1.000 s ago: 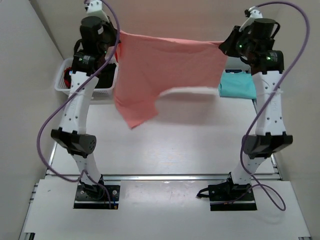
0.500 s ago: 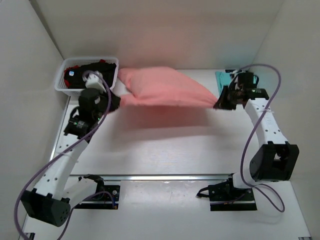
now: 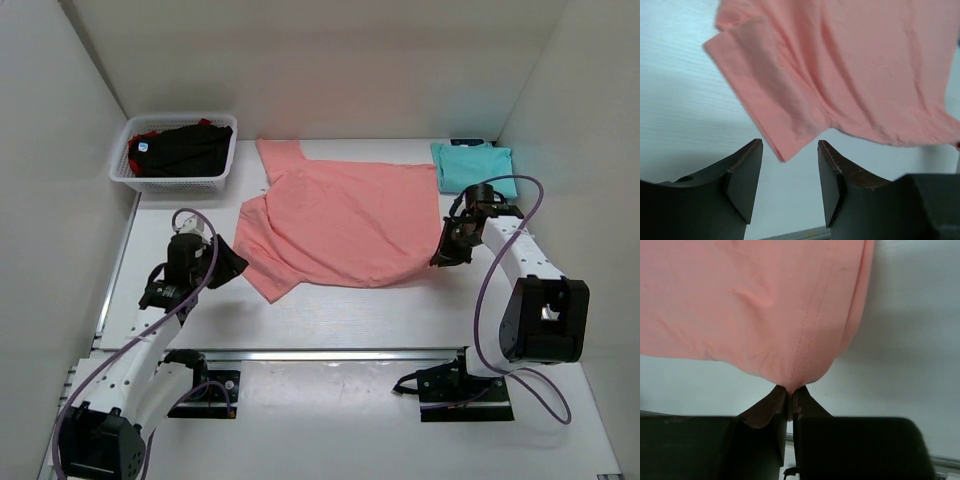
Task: Fold and stack the t-shirts
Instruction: Flatten out the tshirt
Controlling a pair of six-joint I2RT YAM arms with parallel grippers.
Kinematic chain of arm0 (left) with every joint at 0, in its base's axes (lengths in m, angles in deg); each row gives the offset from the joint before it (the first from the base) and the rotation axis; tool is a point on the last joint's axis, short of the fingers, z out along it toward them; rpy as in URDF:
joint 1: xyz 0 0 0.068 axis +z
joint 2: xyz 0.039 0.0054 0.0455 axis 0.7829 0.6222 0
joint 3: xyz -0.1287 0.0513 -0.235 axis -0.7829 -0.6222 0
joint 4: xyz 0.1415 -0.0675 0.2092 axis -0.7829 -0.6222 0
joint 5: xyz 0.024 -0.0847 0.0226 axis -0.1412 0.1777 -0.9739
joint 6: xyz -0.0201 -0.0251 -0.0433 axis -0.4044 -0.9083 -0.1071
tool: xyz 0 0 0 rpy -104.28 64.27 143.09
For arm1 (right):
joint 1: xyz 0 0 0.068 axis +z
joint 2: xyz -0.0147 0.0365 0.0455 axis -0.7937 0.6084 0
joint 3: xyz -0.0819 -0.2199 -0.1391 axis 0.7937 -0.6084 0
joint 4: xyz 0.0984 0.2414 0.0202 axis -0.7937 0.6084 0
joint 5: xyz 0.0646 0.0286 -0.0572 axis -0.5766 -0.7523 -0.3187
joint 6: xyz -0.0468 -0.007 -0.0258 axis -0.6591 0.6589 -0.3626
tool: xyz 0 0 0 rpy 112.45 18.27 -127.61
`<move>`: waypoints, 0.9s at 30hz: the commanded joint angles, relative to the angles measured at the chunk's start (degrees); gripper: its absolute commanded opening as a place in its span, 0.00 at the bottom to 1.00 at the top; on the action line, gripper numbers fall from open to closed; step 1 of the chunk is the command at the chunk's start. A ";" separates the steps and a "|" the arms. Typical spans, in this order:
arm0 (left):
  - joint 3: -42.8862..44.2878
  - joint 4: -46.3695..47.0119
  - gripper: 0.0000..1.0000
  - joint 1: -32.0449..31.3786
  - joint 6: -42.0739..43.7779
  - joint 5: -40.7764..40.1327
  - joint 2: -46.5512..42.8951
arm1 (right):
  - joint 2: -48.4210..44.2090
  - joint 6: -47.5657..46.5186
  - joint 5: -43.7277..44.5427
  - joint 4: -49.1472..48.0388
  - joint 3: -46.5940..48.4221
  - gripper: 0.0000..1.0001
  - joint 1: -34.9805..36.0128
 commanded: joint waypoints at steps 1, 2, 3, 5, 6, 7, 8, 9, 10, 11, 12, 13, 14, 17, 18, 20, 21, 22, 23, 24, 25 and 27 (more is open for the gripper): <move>-2.45 2.42 0.59 1.62 -2.64 -5.64 0.23 | -2.10 -0.37 4.17 -0.31 -0.59 0.00 -0.84; -2.19 2.69 0.59 1.54 -2.30 -6.88 1.19 | -2.27 -0.46 4.61 0.04 -0.77 0.00 -1.01; -1.32 3.04 0.59 1.36 -1.86 -8.90 3.55 | -2.36 -0.20 4.61 0.30 -0.94 0.00 -1.19; -0.17 3.65 0.59 1.01 -0.46 -13.02 9.96 | -2.19 -0.46 5.22 0.30 -1.12 0.00 -1.02; 0.53 3.66 0.60 1.35 -0.02 -14.00 11.47 | -2.45 -0.29 5.49 0.48 -0.60 0.00 -0.67; 0.97 4.61 0.60 1.10 0.25 -15.23 14.53 | -2.19 -0.72 5.06 0.31 -0.51 0.00 -0.23; 1.24 5.84 0.59 1.18 0.25 -16.99 16.74 | -2.45 -0.20 4.96 0.57 -0.33 0.00 -0.31; 0.72 6.90 0.60 1.18 0.69 -17.35 17.63 | -2.62 -0.37 5.05 0.75 -0.24 0.00 -0.05; 0.80 8.82 0.60 1.44 0.78 -18.40 19.29 | -2.54 -0.72 4.96 0.66 0.02 0.00 -0.22; 1.24 10.23 0.60 1.36 0.95 -18.84 21.14 | -2.71 -0.46 4.79 0.57 -0.24 0.00 0.04; 1.50 11.38 0.60 1.53 1.22 -18.41 21.42 | -2.97 -0.46 4.70 0.92 -0.42 0.00 -0.31; 1.77 12.43 0.62 1.53 1.74 -18.50 23.33 | -2.98 -0.20 4.87 0.92 -0.51 0.00 -0.31; 1.86 13.75 0.63 1.53 2.18 -18.76 24.48 | -3.15 -0.37 4.53 0.92 -0.59 0.00 -0.31; 3.26 16.21 0.63 1.27 3.67 -18.68 28.08 | -3.33 -0.37 3.74 0.83 -1.21 0.00 -0.14; 3.70 16.92 0.64 1.44 3.77 -18.85 28.62 | -3.24 -0.02 3.82 0.83 -1.38 0.01 -0.14; 3.97 18.07 0.64 1.27 4.12 -18.32 31.17 | -2.89 -0.11 4.08 0.66 -1.47 0.00 -0.14; 4.84 18.33 0.64 1.18 4.82 -18.23 32.22 | -2.89 0.15 3.39 0.57 -1.56 0.00 -0.14; 5.28 18.42 0.65 1.18 4.74 -18.67 32.84 | -3.15 -0.11 3.21 0.48 -1.04 0.00 0.04; 5.63 18.25 0.64 0.40 5.17 -18.93 33.89 | -2.89 0.07 3.38 0.83 -1.21 0.00 0.13; 5.90 18.59 0.64 0.04 5.61 -18.76 34.68 | -2.98 0.42 3.64 0.40 -1.21 0.00 0.13; 6.33 18.25 0.64 -0.13 5.70 -18.59 35.82 | -2.54 0.07 2.95 0.13 -1.30 0.00 0.30; 6.69 18.33 0.64 -0.22 5.27 -17.89 36.44 | -3.06 0.07 2.68 0.13 -1.12 0.00 -0.14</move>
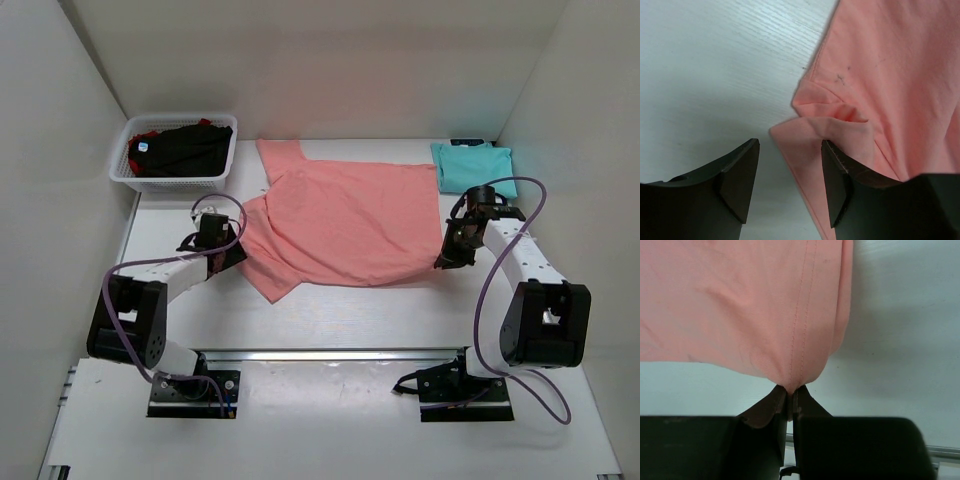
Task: Fold and stack the t-shirts
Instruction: Flatten out the tshirt
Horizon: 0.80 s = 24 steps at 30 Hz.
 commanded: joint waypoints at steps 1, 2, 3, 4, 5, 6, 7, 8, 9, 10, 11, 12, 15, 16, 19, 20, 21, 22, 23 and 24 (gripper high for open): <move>1.73 1.96 0.64 -0.99 0.96 -0.11 0.99 | -1.71 0.15 -1.06 -0.59 -0.27 0.00 0.21; 2.95 1.36 0.64 -1.08 1.13 0.06 1.87 | -1.71 0.16 -0.97 -0.59 0.08 0.00 0.21; 3.22 1.09 0.64 -1.86 1.39 -0.11 2.92 | -1.80 0.33 -1.06 -0.68 -0.01 0.00 0.21; 4.35 -0.31 0.64 -2.22 2.53 -0.02 4.06 | -1.80 0.24 -1.23 -0.42 0.25 0.00 0.21; 5.15 -0.67 0.63 -2.57 2.36 -0.02 4.60 | -1.97 0.42 -1.06 -0.50 0.08 0.00 0.13; 5.50 -1.19 0.59 -3.01 2.97 0.59 5.47 | -2.15 0.42 -1.23 -0.41 0.17 0.00 0.12; 5.68 -1.81 0.50 -3.10 2.89 0.85 6.26 | -2.32 0.42 -1.50 -0.59 -0.27 0.00 0.12; 5.68 -2.25 0.43 -3.27 2.54 1.46 6.36 | -2.50 0.42 -1.50 -0.68 -0.62 0.00 0.21; 5.51 -1.82 0.27 -3.10 2.45 1.56 6.45 | -3.02 0.51 -1.41 -0.16 -0.19 0.00 -0.22; 4.98 -1.73 0.13 -2.93 1.49 2.17 6.01 | -3.29 0.68 -1.50 -0.58 -0.62 0.00 -0.31; 5.15 -1.90 0.05 -2.66 1.57 2.26 5.66 | -3.55 0.51 -1.50 -0.24 -0.62 0.00 -0.05; 5.42 -2.25 0.00 -2.49 0.88 2.52 4.96 | -3.73 0.68 -1.41 -0.15 -0.71 0.00 -0.49; 10.14 -6.11 0.00 -1.52 0.61 1.74 1.80 | -4.26 0.95 -1.85 0.81 0.60 0.00 -0.75; 13.21 -8.04 0.00 -1.52 0.43 0.69 0.22 | -4.61 1.12 -2.20 1.77 1.65 0.00 -1.10; 23.57 -11.92 0.00 -0.11 -1.59 -0.81 -4.27 | -5.39 1.30 -1.42 3.10 8.50 0.00 -2.33; 28.92 -13.05 0.00 0.67 -1.94 -0.73 -5.49 | -6.18 1.30 -0.72 3.10 12.61 0.00 -2.42; 31.93 -14.54 0.00 1.03 -2.12 -1.07 -6.11 | -6.54 0.78 1.38 3.62 17.09 0.00 -2.25; 37.70 -15.17 0.00 1.03 -1.95 -0.99 -5.95 | -6.72 0.34 2.71 4.06 20.00 0.00 -1.64; 43.24 -15.70 0.00 1.21 -0.99 -1.08 -6.38 | -6.28 -0.54 2.89 4.07 25.43 0.00 -1.46; 45.91 -15.96 0.00 0.95 -0.63 -1.25 -6.12 | -6.19 -1.24 3.24 4.42 30.70 0.00 -0.85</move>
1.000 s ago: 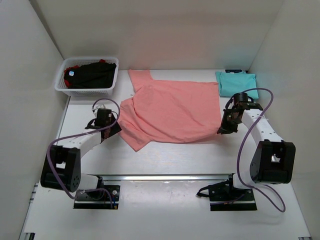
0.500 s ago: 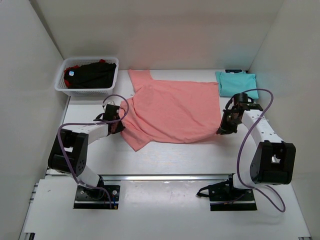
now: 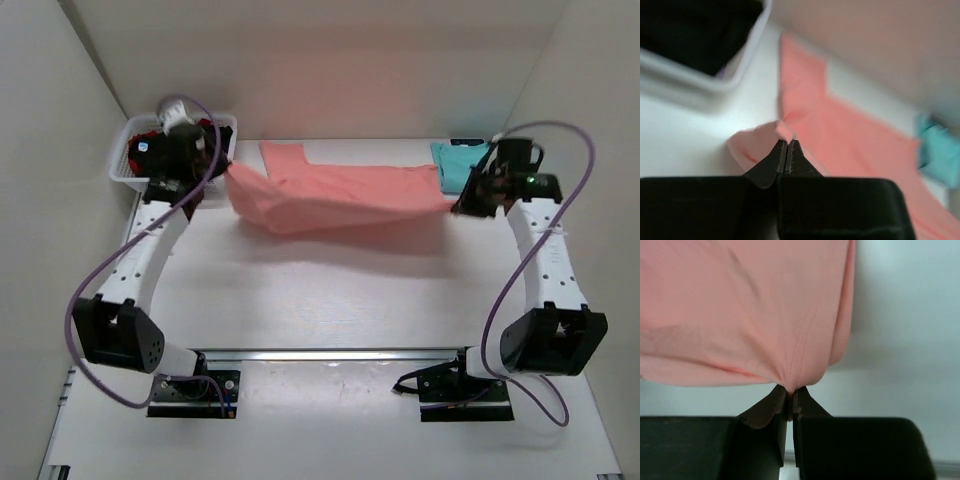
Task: Fold and stack the t-shirts
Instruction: Flatten out the tshirt
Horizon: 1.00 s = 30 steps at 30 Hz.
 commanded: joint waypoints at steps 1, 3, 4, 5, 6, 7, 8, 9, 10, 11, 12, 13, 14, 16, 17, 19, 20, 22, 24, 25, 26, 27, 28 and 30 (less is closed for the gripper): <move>15.55 -1.78 0.00 0.33 0.81 -2.48 -5.27 | -2.98 -1.73 2.87 -2.07 16.37 0.00 0.75; 22.96 -1.95 0.00 0.07 1.08 -2.48 -4.74 | -3.33 -2.26 2.00 -2.60 22.00 0.00 1.37; 27.60 -2.57 0.00 0.07 1.34 -2.05 -4.22 | -3.41 -2.17 2.52 -3.82 24.83 0.00 1.37; 32.26 -2.75 0.00 0.15 1.35 -1.87 -3.86 | -3.85 -2.26 1.91 -4.70 25.98 0.00 1.28; 34.48 -2.92 0.00 -0.11 2.13 -1.95 -3.34 | -4.38 -2.00 1.99 -5.32 28.08 0.00 0.93; 38.16 -2.49 0.00 -0.02 2.92 -3.09 -3.07 | -4.99 -2.08 2.00 -5.93 29.76 0.00 0.84; 41.41 -2.31 0.00 -0.80 3.63 -3.97 -3.07 | -5.78 -2.17 2.00 -6.81 30.47 0.00 0.23; 43.79 -1.79 0.00 -1.94 5.02 -5.63 -3.33 | -6.92 -2.17 2.87 -7.95 32.13 0.00 0.23; 44.95 -0.74 0.00 -2.22 6.00 -6.34 -3.51 | -7.10 -2.61 3.66 -8.22 33.11 0.00 0.49; 46.79 -0.38 0.00 -2.57 5.92 -6.87 -3.68 | -8.06 -3.13 3.49 -10.05 33.46 0.00 0.49; 48.55 0.15 0.00 -1.61 5.74 -6.44 -3.34 | -8.68 -3.23 2.97 -11.29 33.99 0.00 0.32; 49.87 0.24 0.00 -1.08 5.57 -5.57 -2.90 | -8.77 -2.88 1.74 -11.82 34.95 0.00 -0.47; 51.97 -0.11 0.00 -1.51 5.48 -5.38 -2.37 | -8.60 -2.35 -0.53 -12.18 35.74 0.00 -1.78; 54.27 -0.81 0.00 -2.13 6.52 -5.47 -0.79 | -6.50 -0.77 -3.09 -11.74 37.76 0.00 -4.07; 54.63 -0.90 0.00 -2.39 6.79 -5.73 -0.35 | -5.97 -0.94 -4.41 -11.31 38.21 0.00 -3.82; 53.32 -0.82 0.00 -1.44 5.23 -3.82 0.62 | -3.08 -0.24 -5.38 -10.86 38.56 0.00 -2.94; 53.22 -0.90 0.00 -0.82 4.69 -2.49 1.75 | -1.85 0.11 -6.61 -10.17 39.17 0.00 -3.02; 53.83 -1.78 0.00 -0.99 4.25 -0.74 4.47 | 3.06 0.46 -8.02 -8.84 39.88 0.00 -2.33; 53.75 -2.05 0.00 -1.34 4.34 -0.29 6.77 | 5.97 0.20 -8.29 -6.22 41.02 0.00 -1.01; 53.84 -2.31 0.00 -1.25 4.34 0.32 8.34 | 8.08 -0.23 -8.55 -6.29 40.94 0.00 -0.39; 53.66 -2.05 0.00 -1.16 4.51 0.85 9.31 | 8.71 -0.41 -8.55 -5.86 41.37 0.00 0.31; 53.58 -2.48 0.00 -0.99 4.51 1.21 10.80 | 10.11 -1.28 -7.86 -6.11 41.29 0.00 0.75; 53.14 -2.40 0.00 -0.81 4.60 1.65 10.90 | 11.69 -1.64 -6.89 -6.73 41.12 0.00 1.80; 51.91 -2.14 0.00 -0.55 5.39 2.70 12.83 | 13.97 -2.78 -6.01 -7.95 40.85 0.00 2.95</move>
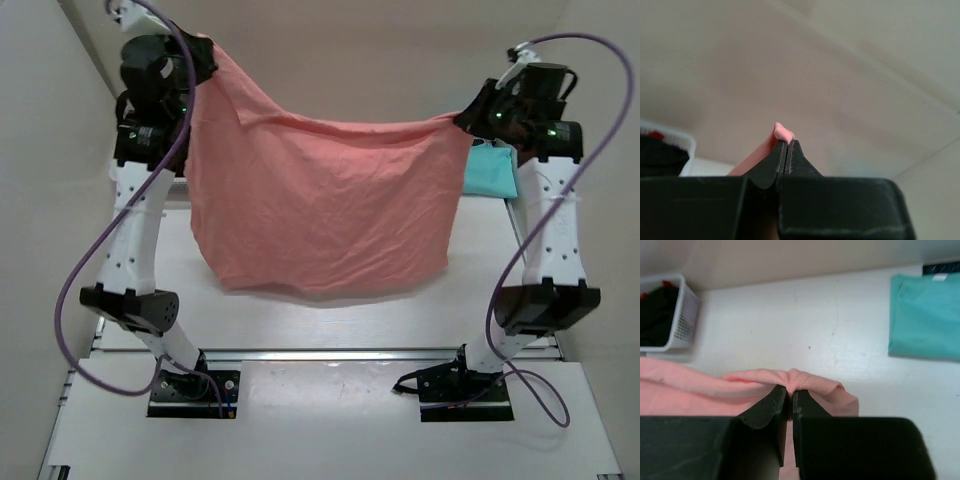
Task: Fold and stack the t-shirts
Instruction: Flatten out the tshirt
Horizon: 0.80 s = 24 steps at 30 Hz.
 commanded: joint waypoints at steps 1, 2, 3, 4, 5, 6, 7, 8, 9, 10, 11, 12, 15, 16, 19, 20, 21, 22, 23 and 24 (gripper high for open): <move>-0.92 -0.89 0.00 0.83 1.00 2.42 1.42 | 1.96 -2.69 1.30 -2.08 0.50 0.00 2.34; -0.84 -0.63 0.00 0.74 1.61 2.42 2.39 | 2.75 -3.14 1.82 -2.26 1.63 0.00 2.52; -0.05 -0.89 0.00 0.74 2.14 2.07 3.97 | 4.94 -3.32 1.91 -2.35 3.82 0.00 2.87; 1.17 -1.15 0.00 0.65 2.84 1.81 4.68 | 7.48 -3.58 1.74 -2.26 5.06 0.00 2.96; 2.14 -1.24 0.00 0.57 3.54 2.07 6.34 | 9.25 -3.23 1.57 -2.35 7.60 0.00 3.04; 4.42 -2.20 0.00 0.91 3.72 2.50 8.27 | 10.22 -3.32 1.82 -2.26 10.32 0.00 3.13; 7.74 -3.08 0.00 1.44 3.81 2.86 9.51 | 12.06 -2.88 0.87 -2.18 11.22 0.00 3.57; 9.26 -4.39 0.00 2.14 3.72 3.29 11.52 | 13.64 -2.79 1.03 -2.26 14.53 0.00 3.31; 13.54 -5.28 0.00 2.23 3.46 3.73 13.02 | 14.53 -2.36 0.25 -2.18 17.78 0.00 3.31; 15.84 -5.46 0.00 2.32 3.46 3.30 13.30 | 15.84 -2.18 -0.02 -2.09 21.30 0.00 3.48; 15.95 -4.24 0.00 2.50 3.72 2.78 12.43 | 16.29 -2.00 -0.37 -1.74 22.29 0.00 3.40; 15.08 -2.66 0.00 2.24 3.81 2.16 10.51 | 16.82 -1.57 -0.72 -2.26 23.52 0.00 2.88; 9.19 -1.07 0.00 2.67 4.07 0.94 4.10 | 14.37 -0.86 -3.00 -3.85 20.65 0.00 0.85; 7.62 -2.11 0.00 2.59 4.51 -0.03 1.90 | 13.15 -1.38 -3.27 -3.24 18.54 0.00 0.33; 0.35 -3.96 0.00 -0.91 6.26 -2.49 -5.47 | 9.71 -2.17 -3.36 -1.74 11.87 0.00 -0.73; -5.17 -4.23 0.00 -1.80 6.79 -4.24 -7.51 | 7.44 -2.18 -3.10 -1.39 7.40 0.00 -0.99; -12.71 -2.66 0.00 -3.72 6.19 -5.74 -12.23 | 5.42 -2.79 -3.01 -1.38 2.57 0.00 -1.08; -16.96 -1.60 0.00 -4.00 5.40 -5.75 -17.24 | 4.18 -3.49 -2.92 -1.30 0.00 0.00 -0.74; -25.88 -0.11 0.00 -3.57 3.30 -5.32 -22.59 | 1.73 -3.23 -2.48 -1.56 -5.77 0.00 -0.47; -33.89 0.34 0.00 -2.96 2.33 -5.23 -25.00 | 0.14 -3.84 -2.74 -2.08 -8.52 0.00 -0.03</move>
